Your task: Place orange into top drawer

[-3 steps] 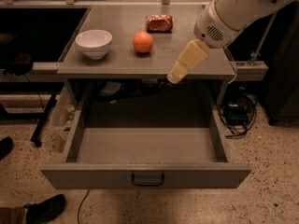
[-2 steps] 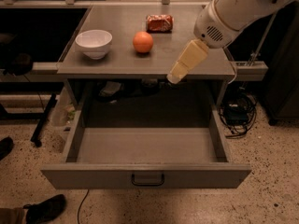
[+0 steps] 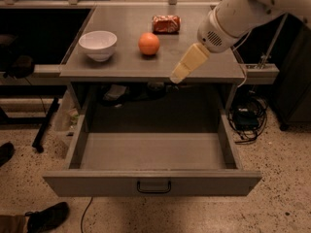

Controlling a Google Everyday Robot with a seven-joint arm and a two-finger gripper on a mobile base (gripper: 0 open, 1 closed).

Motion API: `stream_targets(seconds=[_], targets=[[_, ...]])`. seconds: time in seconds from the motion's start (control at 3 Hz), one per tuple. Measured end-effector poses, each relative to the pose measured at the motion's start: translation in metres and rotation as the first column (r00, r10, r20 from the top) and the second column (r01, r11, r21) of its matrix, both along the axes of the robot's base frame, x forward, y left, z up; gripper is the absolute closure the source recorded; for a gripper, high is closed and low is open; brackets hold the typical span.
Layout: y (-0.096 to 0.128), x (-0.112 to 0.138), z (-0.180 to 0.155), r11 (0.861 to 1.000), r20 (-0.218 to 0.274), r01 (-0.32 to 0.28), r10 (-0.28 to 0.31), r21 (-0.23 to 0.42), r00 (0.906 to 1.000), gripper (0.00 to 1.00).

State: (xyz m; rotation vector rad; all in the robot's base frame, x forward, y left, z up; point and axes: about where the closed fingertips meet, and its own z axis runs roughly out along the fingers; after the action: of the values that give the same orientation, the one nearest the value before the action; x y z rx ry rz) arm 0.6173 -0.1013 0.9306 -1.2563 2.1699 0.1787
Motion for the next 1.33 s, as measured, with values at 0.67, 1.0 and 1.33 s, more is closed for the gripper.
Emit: stream_targets(seconds=[0.67,1.0,1.33], targets=[[-0.012,0.071,-0.034,0.998,0.029,0.036,-0.037,0.043,0.9989,0.0],[-0.008,0.105,-0.041,0.995,0.065,0.052,-0.057,0.086,0.9962,0.0],[0.013,0.131,-0.045,0.987,0.107,0.063,-0.078,0.145,0.9912,0.0]])
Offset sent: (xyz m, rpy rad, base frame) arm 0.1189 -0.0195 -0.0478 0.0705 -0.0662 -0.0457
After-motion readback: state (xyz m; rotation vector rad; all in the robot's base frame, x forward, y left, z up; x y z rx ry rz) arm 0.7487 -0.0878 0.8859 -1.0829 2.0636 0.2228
